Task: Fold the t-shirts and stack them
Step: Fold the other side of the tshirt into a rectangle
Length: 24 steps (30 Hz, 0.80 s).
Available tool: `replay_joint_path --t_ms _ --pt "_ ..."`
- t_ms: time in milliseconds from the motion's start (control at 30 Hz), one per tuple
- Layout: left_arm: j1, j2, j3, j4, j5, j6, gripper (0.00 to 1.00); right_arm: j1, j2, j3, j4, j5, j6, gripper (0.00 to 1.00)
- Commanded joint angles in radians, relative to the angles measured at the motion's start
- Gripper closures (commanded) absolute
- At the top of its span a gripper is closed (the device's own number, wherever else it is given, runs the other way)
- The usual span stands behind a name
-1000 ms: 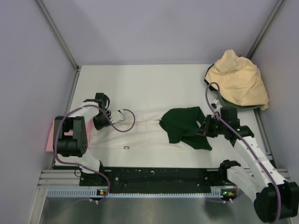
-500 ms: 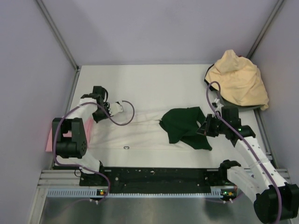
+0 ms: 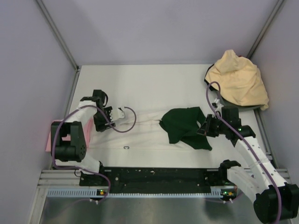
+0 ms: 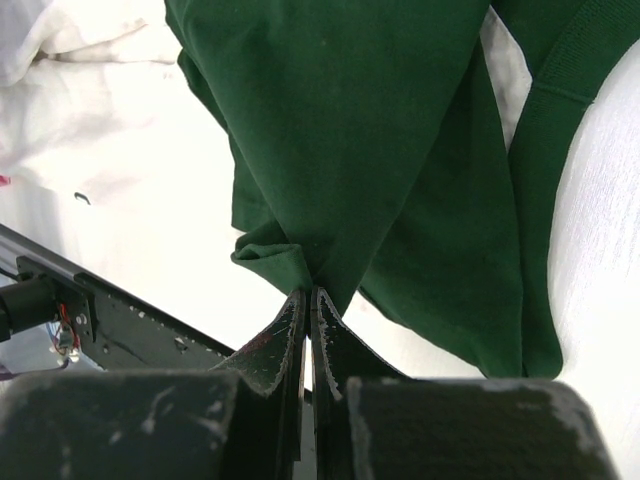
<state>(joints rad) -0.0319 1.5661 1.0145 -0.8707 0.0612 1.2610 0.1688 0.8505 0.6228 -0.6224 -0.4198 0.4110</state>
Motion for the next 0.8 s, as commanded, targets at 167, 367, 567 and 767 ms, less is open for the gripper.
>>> replay_joint_path --t_ms 167,367,567,767 --pt "-0.01 0.075 0.007 0.015 -0.036 0.077 0.3 -0.006 -0.022 0.032 0.001 -0.001 -0.021 1.0" --pt "-0.002 0.08 -0.004 -0.014 -0.086 0.086 0.46 -0.008 -0.021 0.034 -0.002 0.004 -0.02 1.0" --pt "0.0 0.087 0.068 -0.03 -0.09 0.04 1.0 -0.014 -0.018 0.045 -0.011 0.004 -0.024 1.0" --pt "0.001 0.104 0.11 -0.021 -0.144 0.012 1.0 -0.026 -0.019 0.051 -0.017 0.001 -0.024 1.0"
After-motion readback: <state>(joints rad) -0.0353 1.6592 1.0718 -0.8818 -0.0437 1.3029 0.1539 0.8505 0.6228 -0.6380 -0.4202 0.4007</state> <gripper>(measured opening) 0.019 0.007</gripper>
